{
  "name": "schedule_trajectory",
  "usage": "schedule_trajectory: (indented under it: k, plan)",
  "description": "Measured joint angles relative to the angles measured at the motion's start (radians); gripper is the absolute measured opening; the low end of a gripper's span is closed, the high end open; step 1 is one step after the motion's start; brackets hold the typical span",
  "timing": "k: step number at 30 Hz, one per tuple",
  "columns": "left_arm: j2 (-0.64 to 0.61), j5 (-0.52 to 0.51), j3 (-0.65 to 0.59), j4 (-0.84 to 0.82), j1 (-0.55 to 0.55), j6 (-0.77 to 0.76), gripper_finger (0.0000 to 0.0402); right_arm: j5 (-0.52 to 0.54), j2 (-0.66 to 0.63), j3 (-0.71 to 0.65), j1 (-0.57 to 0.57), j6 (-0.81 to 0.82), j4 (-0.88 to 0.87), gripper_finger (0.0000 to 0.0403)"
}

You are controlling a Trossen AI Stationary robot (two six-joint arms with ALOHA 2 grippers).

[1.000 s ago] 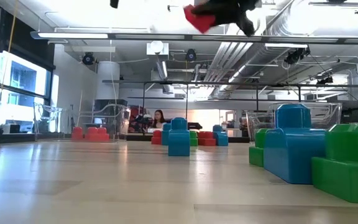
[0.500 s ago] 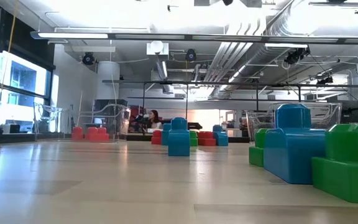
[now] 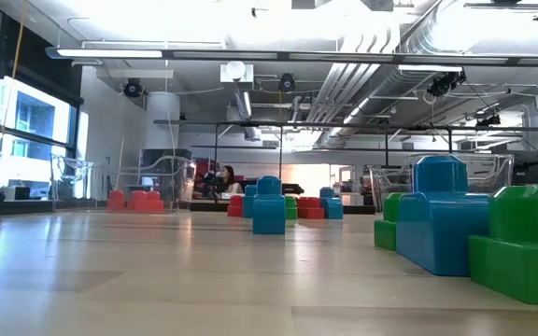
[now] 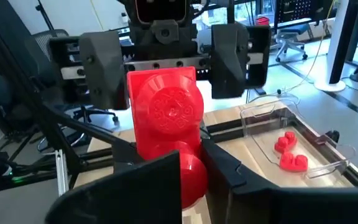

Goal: Sort blocks
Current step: Put the red game piece into the top left transparent bin

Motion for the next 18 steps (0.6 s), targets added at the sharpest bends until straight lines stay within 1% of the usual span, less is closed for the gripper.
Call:
schedule_trajectory:
  k: [6,12,15,18]
  plan:
    - [0.034,0.007,0.0,0.059,0.0,-0.01,0.0278,-0.019,0.016,0.0,0.0,-0.005,0.027,0.0]
    - [0.035,0.008,0.0,0.058,0.0,-0.01,0.0272,-0.019,0.02,0.0,0.0,-0.002,0.03,0.0]
    - [0.035,0.007,0.0,0.064,0.0,-0.019,0.0241,-0.018,0.02,0.0,0.0,-0.008,0.037,0.0]
    - [0.035,0.006,0.0,0.067,-0.001,-0.036,0.0184,-0.015,0.02,0.0,0.0,-0.025,0.048,0.0]
